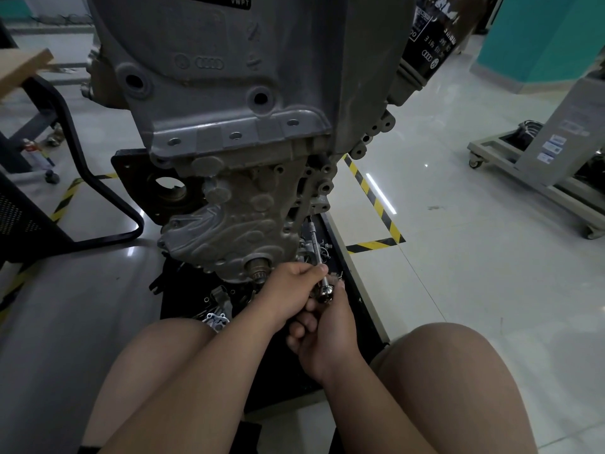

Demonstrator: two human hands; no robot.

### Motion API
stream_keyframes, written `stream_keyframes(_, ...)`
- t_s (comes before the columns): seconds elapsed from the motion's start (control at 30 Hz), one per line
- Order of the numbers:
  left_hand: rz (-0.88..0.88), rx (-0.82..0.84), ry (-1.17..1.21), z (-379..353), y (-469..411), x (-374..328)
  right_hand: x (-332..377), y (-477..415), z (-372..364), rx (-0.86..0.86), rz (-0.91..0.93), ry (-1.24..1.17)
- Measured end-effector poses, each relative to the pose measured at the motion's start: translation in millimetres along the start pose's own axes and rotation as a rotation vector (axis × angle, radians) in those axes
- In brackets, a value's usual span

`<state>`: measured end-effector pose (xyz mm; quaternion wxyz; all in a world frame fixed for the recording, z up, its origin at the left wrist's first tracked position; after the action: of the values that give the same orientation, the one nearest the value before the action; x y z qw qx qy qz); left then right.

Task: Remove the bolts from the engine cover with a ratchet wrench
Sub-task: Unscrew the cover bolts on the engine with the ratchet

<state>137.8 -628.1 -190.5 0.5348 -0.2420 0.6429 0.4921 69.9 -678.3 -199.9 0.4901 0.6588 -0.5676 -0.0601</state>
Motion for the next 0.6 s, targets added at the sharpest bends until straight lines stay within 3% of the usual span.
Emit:
stream_keyframes(0.2,-0.016,-0.021,-0.001,-2,0,-2,1,-4,4,-0.029,0.1,0.084)
stream_keyframes(0.47,-0.084,-0.083,-0.048,-1,-5,-1,1,-4,12,-0.231,0.402,0.336)
stream_keyframes(0.6,-0.075,-0.067,-0.032,-2,-5,-2,-1,-3,13,-0.279,0.449,0.36)
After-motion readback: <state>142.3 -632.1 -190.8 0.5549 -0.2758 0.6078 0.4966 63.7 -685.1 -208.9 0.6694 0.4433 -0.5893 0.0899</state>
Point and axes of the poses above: each hand's wrist, its own y-axis away from the middle knuckle, its own z-axis out of the back of the hand, x = y × z, the point moved 2 cm from there along -y, towards the middle knuckle, and after that the axes turned 3 degrees about -z, right-handed, at the moved point
